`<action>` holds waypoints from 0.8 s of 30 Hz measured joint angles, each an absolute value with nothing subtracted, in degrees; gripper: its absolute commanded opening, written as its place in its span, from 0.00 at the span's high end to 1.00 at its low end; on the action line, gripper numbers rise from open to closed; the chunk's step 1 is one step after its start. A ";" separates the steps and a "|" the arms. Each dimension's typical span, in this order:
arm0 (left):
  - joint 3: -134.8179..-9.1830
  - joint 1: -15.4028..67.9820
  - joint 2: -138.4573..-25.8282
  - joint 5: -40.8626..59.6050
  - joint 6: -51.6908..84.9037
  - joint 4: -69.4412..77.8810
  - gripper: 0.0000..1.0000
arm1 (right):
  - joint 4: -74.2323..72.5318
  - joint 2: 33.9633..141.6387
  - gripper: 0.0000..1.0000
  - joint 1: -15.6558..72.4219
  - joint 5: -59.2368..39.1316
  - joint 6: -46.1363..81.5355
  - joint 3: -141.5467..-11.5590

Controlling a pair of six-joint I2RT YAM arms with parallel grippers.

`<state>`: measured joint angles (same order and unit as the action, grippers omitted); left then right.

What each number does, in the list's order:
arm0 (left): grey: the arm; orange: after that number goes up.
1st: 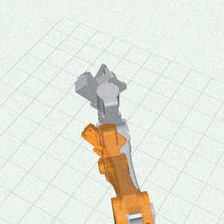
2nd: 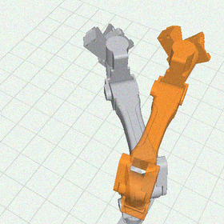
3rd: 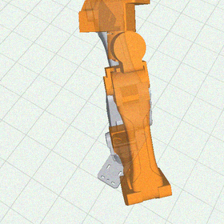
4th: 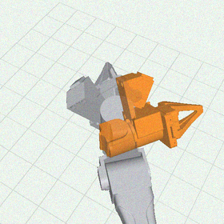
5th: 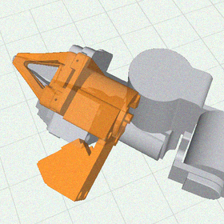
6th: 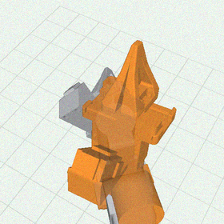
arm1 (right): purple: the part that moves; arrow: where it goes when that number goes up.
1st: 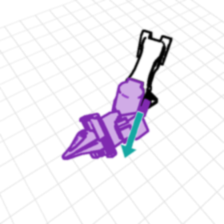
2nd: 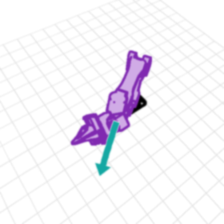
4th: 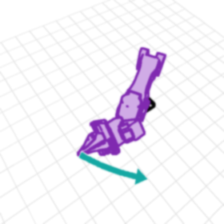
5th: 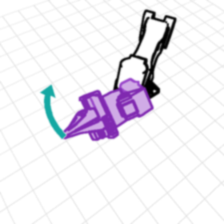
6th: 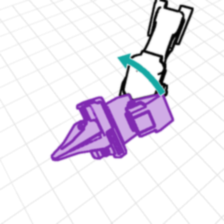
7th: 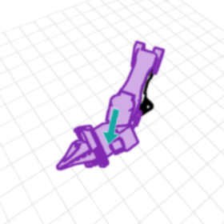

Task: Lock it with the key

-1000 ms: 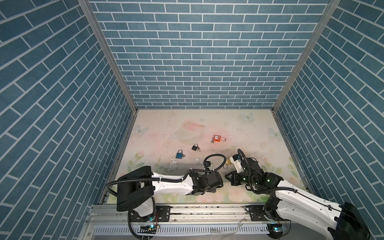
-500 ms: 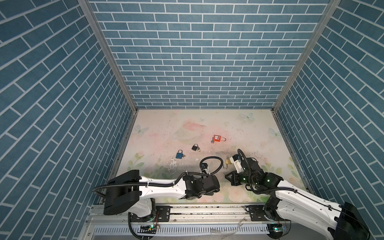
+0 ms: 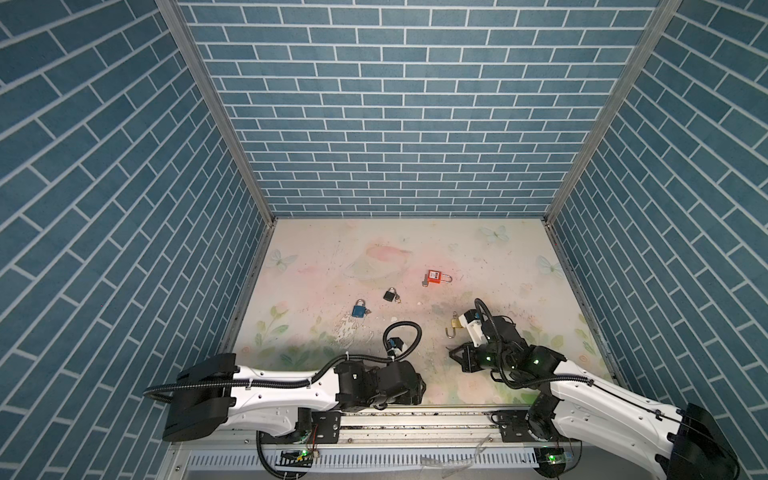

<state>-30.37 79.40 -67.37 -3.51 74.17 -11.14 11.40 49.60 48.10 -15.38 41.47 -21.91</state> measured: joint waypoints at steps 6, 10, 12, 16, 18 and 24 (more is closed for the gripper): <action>-30.00 79.40 -69.71 -1.26 77.14 -7.55 0.20 | 11.14 49.58 1.00 48.10 -15.70 40.62 -21.91; -30.00 79.37 -73.01 0.71 78.37 -4.78 0.19 | 11.09 49.52 1.00 48.10 -15.84 40.25 -21.91; -29.80 79.26 -74.08 1.63 79.13 -3.16 0.19 | 11.05 49.43 1.00 48.10 -15.90 40.12 -21.91; -29.04 78.67 -74.76 2.74 80.07 0.03 0.19 | 10.87 48.86 1.00 48.10 -15.97 40.01 -21.91; -28.69 78.15 -75.16 2.92 80.40 1.74 0.19 | 10.68 48.73 1.00 48.10 -16.05 39.99 -21.91; -28.45 76.27 -77.56 4.10 80.62 5.08 0.19 | 10.70 48.73 1.00 48.10 -16.12 38.96 -21.91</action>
<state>-28.45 76.27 -77.56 4.10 80.62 5.08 10.70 48.73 48.10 -16.12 38.96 -21.91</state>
